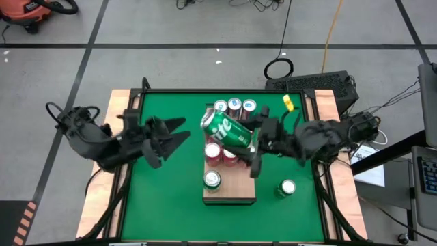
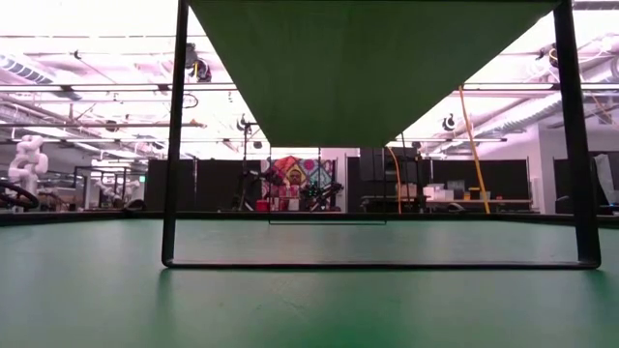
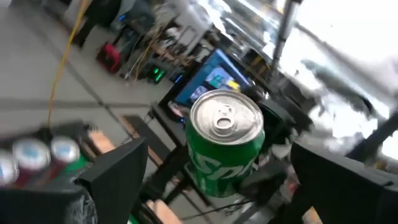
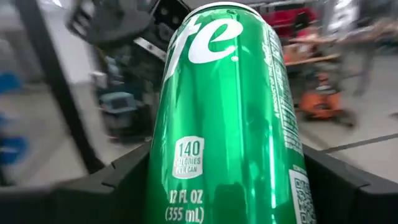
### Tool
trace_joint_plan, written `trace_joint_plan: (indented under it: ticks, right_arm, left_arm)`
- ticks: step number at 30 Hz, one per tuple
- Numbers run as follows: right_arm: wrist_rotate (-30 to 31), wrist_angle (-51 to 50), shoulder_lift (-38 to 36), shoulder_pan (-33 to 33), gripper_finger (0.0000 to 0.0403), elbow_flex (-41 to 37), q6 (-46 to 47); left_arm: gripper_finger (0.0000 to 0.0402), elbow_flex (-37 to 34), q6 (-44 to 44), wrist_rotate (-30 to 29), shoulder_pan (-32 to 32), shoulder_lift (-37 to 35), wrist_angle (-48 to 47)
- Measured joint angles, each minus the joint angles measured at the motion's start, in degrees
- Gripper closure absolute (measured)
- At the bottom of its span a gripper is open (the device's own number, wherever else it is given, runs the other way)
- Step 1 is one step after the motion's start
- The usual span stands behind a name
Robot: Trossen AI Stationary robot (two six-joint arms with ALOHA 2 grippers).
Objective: Place canned beverage on shelf
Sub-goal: Put the green soda can on the shelf aligned with the other green soda can
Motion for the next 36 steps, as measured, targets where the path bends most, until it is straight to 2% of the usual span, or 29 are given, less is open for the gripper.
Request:
trace_joint_plan:
  ticks: [5, 9, 17, 20, 24, 31, 36]
  right_arm:
    - [-13.2, 1.9, -1.7, -1.9, 0.0109, 0.0, 7.1]
    - [-22.9, 5.8, -1.4, -3.1, 0.0109, 0.0, 10.3]
    - [-32.2, 15.5, 1.1, -6.5, 0.0107, 0.0, 16.6]
    - [-34.8, 19.2, 2.2, -7.5, 0.0106, 0.0, 18.4]
    - [-40.1, 24.6, 4.3, -9.0, 0.0105, 0.0, 21.4]
    - [-45.1, 31.0, 7.8, -10.6, 0.0104, 0.0, 26.3]
    - [-48.0, 36.5, 9.4, -11.6, 0.0104, 0.0, 28.3]
  left_arm:
    - [0.0007, 0.0, 16.6, 5.9, 0.2, -1.0, 1.2]
    - [0.0007, 0.0, 22.3, 16.1, 2.3, -1.0, 3.5]
    - [0.0007, 0.0, 39.0, 26.8, 4.1, 0.8, 12.9]
    - [0.0007, 0.0, 39.7, 31.2, 5.2, 0.9, 13.3]
    - [0.0007, 0.0, 39.6, 33.4, 6.5, 1.1, 12.8]
    - [0.0008, 0.0, 39.7, 41.2, 8.9, 1.1, 13.7]
    - [0.0036, 0.0, 40.2, 46.1, 9.7, 1.1, 13.7]
